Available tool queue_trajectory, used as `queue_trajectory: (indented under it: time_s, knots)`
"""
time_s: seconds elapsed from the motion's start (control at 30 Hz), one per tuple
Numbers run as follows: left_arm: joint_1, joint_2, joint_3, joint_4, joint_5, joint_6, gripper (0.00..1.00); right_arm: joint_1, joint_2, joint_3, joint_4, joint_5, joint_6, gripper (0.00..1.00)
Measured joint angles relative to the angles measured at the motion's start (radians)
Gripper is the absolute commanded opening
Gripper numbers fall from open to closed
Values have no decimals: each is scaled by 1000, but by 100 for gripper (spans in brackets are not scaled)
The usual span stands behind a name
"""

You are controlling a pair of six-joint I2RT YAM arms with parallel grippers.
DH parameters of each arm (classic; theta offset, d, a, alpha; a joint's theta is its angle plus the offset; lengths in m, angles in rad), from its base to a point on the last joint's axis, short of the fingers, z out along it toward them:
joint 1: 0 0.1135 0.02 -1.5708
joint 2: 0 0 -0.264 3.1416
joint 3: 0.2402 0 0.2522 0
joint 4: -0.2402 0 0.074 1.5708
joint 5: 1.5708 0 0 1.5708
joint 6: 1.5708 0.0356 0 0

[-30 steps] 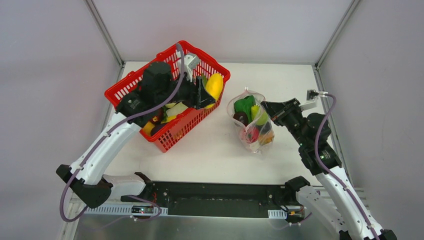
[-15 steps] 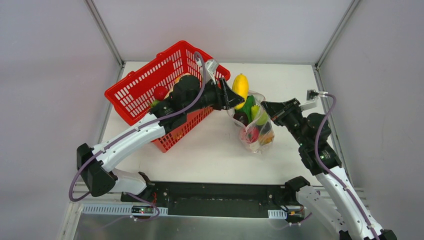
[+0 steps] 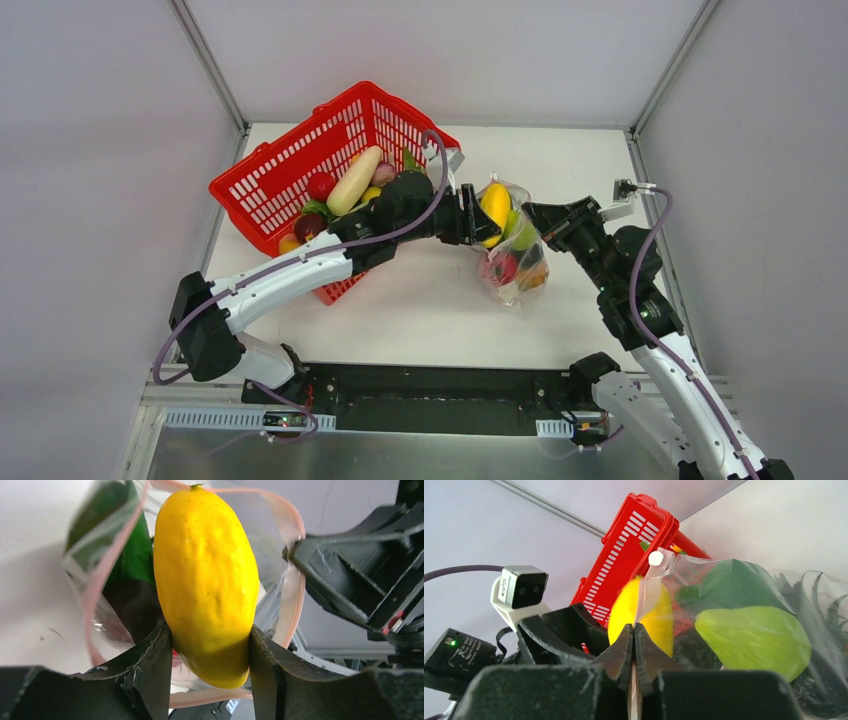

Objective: Place the food in the zip-top bag and seal the zipper
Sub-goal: Place the fake fruit in the zipper food storage bag.

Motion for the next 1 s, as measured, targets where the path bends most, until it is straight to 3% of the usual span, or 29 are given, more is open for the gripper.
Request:
queue_trajectory:
  time_s: [0.13, 0.33, 0.53, 0.73, 1.0]
  knots:
    - [-42, 8, 0, -26, 0, 0, 31, 0, -3, 0, 0, 2, 0, 0]
    - [-68, 9, 19, -71, 15, 8, 55, 0, -9, 0, -4, 4, -2, 0]
    - [-79, 60, 167, -234, 69, 86, 74, 0, -9, 0, -5, 4, -2, 0]
    - [-80, 77, 242, -366, 105, 151, 78, 0, -12, 0, -9, 5, -2, 0]
    - [-80, 77, 270, -420, 93, 199, 71, 0, -20, 0, -18, 11, -3, 0]
